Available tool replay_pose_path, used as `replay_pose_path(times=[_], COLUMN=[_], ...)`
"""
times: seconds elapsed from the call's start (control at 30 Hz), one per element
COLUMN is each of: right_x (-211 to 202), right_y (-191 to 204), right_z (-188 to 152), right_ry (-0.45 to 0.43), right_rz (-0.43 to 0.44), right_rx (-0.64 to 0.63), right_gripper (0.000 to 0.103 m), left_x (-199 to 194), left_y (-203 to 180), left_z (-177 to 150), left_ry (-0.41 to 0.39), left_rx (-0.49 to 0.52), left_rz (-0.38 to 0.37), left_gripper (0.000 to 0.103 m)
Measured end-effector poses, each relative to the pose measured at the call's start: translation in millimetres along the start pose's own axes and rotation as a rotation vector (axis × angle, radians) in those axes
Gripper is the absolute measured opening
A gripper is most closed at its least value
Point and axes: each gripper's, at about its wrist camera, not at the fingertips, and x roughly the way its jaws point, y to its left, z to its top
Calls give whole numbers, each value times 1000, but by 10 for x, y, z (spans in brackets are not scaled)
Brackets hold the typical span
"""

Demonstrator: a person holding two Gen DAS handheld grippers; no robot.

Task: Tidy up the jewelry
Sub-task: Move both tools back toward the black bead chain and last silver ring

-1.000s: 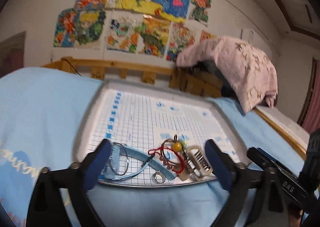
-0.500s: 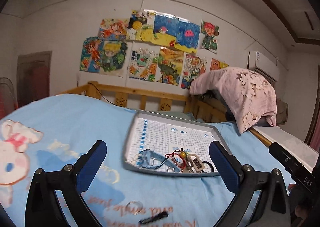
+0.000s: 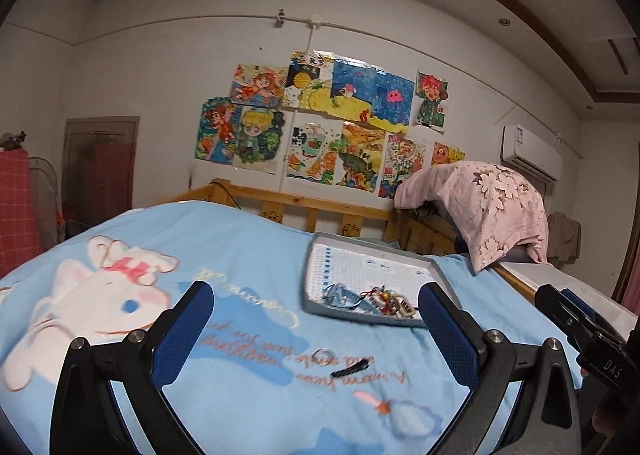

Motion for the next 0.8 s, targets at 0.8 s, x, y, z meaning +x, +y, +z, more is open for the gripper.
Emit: replay_pose_path(times=[0.8], right_x=[-641], right_y=[321], right_z=[-243], right_ry=[70], right_rz=[-77], right_rx=[63], right_gripper=[101], left_x=[-446], left_y=[455], left_z=[-198], left_ry=[60], left_rx=[22], left_rz=[14], left_gripper=[103])
